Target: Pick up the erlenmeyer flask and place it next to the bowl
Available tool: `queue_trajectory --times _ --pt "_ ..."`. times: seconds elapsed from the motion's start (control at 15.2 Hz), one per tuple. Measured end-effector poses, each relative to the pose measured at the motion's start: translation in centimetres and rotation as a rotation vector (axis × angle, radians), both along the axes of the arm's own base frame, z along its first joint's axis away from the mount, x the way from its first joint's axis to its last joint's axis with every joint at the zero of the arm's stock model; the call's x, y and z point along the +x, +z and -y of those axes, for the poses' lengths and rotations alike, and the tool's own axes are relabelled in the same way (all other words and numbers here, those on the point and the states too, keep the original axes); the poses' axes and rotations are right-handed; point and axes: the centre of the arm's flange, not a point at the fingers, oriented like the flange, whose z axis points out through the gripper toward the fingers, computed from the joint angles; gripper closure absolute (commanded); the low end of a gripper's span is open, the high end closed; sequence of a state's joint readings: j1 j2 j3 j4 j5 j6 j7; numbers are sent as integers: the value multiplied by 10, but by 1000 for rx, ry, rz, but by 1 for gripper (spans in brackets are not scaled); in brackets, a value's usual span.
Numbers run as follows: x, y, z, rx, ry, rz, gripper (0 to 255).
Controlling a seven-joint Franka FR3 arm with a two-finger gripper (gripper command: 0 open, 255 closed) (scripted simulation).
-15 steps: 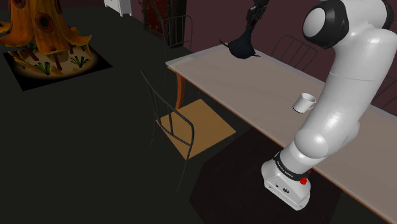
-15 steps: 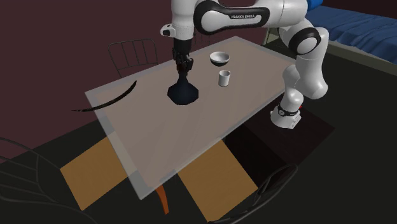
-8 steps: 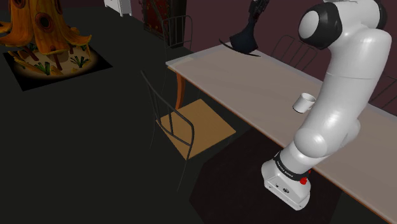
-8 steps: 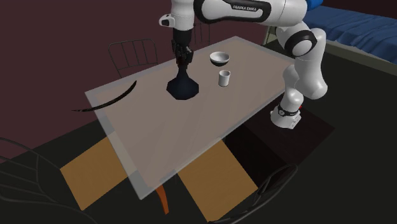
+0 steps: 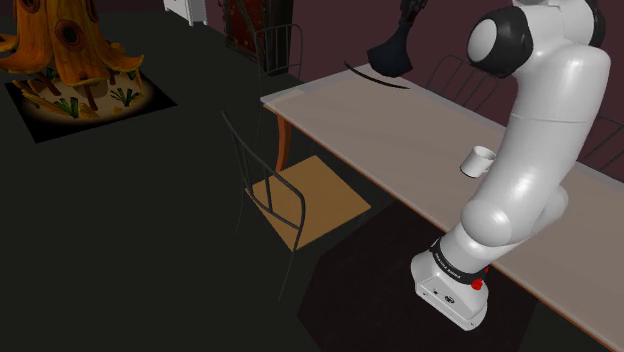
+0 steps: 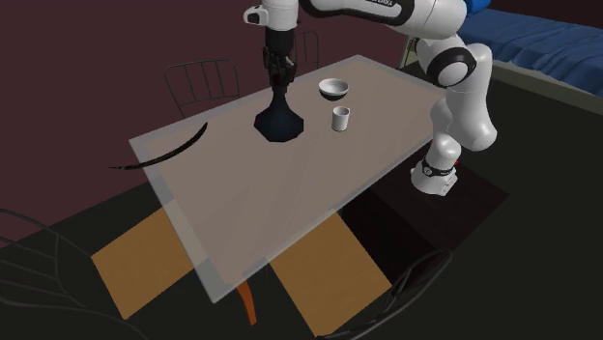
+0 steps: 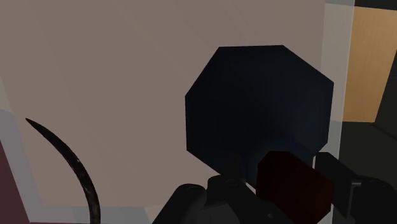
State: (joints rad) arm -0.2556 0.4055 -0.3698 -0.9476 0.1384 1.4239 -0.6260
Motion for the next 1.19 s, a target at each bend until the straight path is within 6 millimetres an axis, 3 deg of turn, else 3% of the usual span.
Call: queue_trajectory --times 1.19 --pt "-214 4 97 0 -2 1 255"
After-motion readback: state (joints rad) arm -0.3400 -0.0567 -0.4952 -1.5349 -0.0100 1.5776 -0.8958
